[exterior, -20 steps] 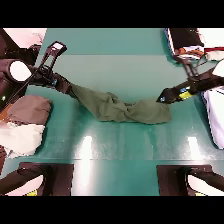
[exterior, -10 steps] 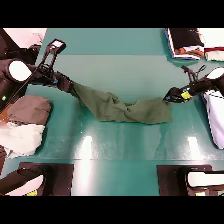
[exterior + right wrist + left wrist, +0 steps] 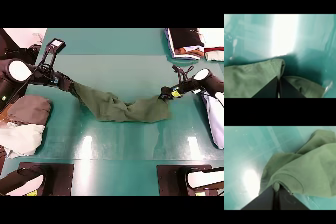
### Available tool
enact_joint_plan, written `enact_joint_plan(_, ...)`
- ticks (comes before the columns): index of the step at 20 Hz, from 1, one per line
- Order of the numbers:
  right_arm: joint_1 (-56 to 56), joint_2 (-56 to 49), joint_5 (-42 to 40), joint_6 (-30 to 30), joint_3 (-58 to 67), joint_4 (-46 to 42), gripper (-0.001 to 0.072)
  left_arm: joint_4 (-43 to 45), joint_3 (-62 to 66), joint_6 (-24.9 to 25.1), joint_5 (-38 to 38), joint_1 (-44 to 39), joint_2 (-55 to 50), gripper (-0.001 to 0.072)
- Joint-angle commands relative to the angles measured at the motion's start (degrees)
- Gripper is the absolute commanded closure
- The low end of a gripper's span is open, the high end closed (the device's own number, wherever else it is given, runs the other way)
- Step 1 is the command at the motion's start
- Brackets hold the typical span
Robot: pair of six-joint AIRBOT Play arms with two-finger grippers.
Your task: Fold the shirts.
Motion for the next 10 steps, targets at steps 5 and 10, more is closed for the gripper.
enact_joint_plan(5,-4.6,16.2,5.2,-0.2,19.5,-0.4,0.0693,12.4,15.6,-5.4,0.3,0.0,9.3,0.0670)
enact_joint_plan(10,-8.6,29.3,8.7,-0.2,34.1,-0.5,0.0694,7.3,34.4,-5.4,1.1,0.0,15.5,0.0670)
